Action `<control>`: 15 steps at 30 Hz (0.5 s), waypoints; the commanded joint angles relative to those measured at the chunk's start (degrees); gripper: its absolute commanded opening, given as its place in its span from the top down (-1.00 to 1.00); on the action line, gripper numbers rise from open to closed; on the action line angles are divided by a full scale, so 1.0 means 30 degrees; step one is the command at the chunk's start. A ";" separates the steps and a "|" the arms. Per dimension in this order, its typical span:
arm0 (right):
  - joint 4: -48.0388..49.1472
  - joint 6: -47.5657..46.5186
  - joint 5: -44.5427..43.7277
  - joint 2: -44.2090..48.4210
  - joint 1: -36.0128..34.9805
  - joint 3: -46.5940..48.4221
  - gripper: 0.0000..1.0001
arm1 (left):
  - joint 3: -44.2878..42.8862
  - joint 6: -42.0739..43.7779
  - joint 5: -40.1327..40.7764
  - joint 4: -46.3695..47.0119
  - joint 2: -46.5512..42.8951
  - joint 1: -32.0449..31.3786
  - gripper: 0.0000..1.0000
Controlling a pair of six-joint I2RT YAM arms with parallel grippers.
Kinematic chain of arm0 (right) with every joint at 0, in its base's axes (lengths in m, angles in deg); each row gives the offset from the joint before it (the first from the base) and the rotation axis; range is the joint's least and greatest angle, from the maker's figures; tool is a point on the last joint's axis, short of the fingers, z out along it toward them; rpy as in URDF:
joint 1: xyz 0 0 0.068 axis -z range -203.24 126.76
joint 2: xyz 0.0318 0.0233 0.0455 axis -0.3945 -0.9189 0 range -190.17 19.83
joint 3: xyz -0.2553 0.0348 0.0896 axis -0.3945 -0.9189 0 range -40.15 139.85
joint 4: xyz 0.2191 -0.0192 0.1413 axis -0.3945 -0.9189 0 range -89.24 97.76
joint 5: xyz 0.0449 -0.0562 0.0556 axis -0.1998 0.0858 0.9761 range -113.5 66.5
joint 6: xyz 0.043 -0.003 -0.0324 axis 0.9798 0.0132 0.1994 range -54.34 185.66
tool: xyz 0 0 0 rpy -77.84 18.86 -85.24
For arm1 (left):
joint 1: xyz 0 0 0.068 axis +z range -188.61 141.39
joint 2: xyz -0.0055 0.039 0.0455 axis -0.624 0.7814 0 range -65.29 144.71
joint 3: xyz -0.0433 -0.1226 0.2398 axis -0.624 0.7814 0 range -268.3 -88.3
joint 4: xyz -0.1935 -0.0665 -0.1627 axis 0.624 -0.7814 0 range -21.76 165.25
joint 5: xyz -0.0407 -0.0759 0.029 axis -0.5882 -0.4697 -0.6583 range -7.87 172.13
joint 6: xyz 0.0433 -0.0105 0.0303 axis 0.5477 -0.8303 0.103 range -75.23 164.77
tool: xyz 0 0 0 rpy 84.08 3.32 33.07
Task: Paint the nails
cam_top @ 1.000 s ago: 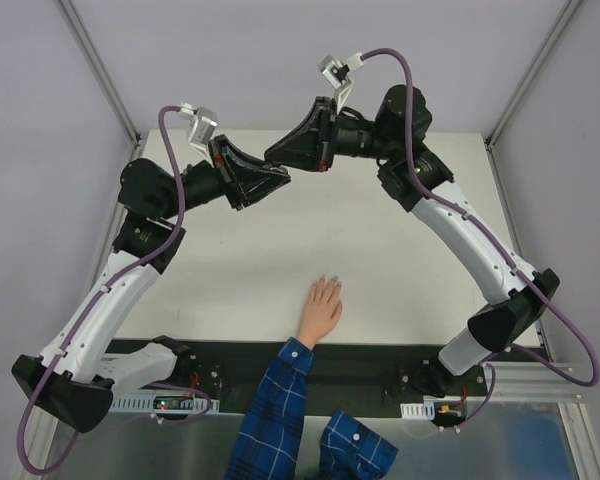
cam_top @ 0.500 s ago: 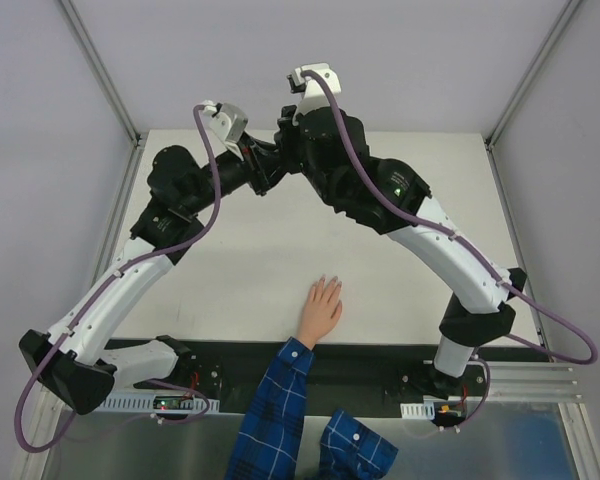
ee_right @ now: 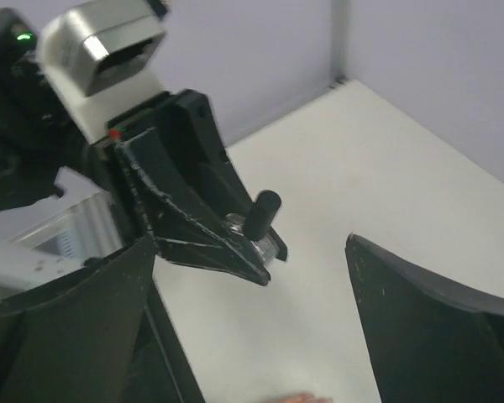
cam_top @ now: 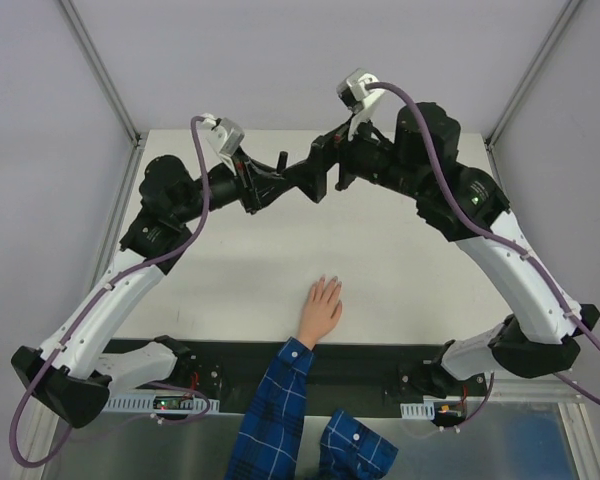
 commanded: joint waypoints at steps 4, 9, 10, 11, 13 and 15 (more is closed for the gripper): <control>0.8585 0.4623 1.5471 0.0884 0.3055 -0.3469 -0.92 | 0.1692 -0.4261 -0.5352 0.4860 -0.2859 0.0590 1.00; 1.4390 0.9686 1.7801 0.0094 0.3292 -0.4936 -0.73 | 0.2573 -0.6985 -0.6967 0.8174 -0.3388 0.0590 1.00; 1.5731 1.0424 1.8211 -0.0082 0.3320 -0.4995 -0.70 | 0.2602 -0.7194 -0.7142 0.8699 -0.3388 0.0590 1.00; 1.6412 1.0954 1.8331 -0.0432 0.3321 -0.5054 -0.65 | 0.2573 -0.7341 -0.7289 0.8791 -0.3388 0.0590 1.00; 1.7875 1.2153 1.8536 -0.0727 0.3321 -0.5083 -0.58 | 0.2486 -0.7605 -0.7466 0.8880 -0.3330 0.0590 1.00; 1.8815 1.2772 1.8712 -0.1223 0.3291 -0.4879 -0.49 | 0.2485 -0.7722 -0.7495 0.8938 -0.3388 0.0590 1.00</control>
